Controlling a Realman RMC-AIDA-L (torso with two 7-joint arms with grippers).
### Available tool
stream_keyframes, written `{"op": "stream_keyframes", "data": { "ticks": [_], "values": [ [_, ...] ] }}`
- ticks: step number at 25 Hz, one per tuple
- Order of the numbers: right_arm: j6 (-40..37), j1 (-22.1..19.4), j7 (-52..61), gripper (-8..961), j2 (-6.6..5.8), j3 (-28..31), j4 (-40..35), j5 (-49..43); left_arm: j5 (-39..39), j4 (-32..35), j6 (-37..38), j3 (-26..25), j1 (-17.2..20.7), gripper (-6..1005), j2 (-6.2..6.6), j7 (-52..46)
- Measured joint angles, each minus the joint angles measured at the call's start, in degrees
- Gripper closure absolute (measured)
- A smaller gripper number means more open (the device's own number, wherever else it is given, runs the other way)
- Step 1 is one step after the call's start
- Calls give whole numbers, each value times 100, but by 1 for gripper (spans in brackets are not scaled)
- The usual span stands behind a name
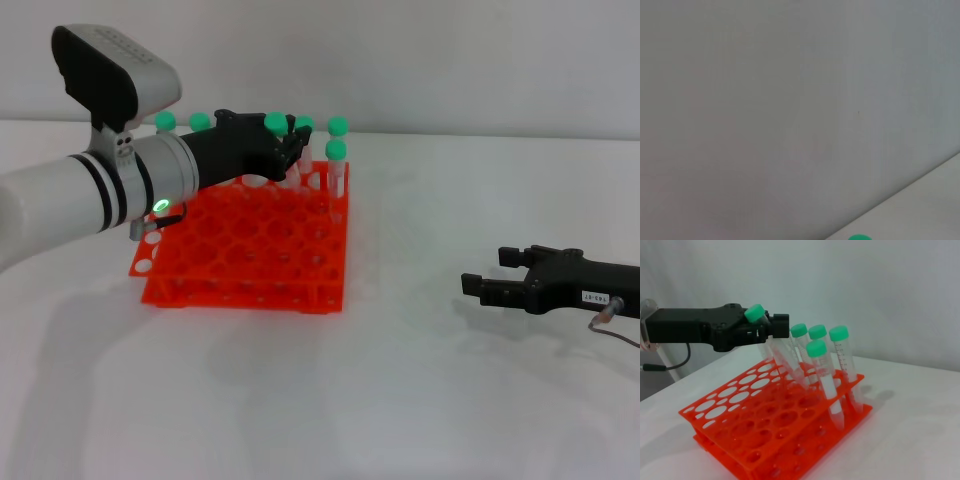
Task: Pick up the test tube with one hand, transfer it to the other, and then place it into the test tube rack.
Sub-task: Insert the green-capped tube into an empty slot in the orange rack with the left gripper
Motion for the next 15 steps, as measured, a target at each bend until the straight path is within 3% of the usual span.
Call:
{"op": "stream_keyframes", "data": {
  "ticks": [7, 15],
  "values": [
    [-8, 3, -18, 96, 0, 0, 22, 0, -16, -470, -17, -255, -297, 734, 15, 181],
    [-9, 5, -18, 96, 0, 0, 59, 0, -16, -507, 7, -283, -324, 730, 18, 184]
  ]
}}
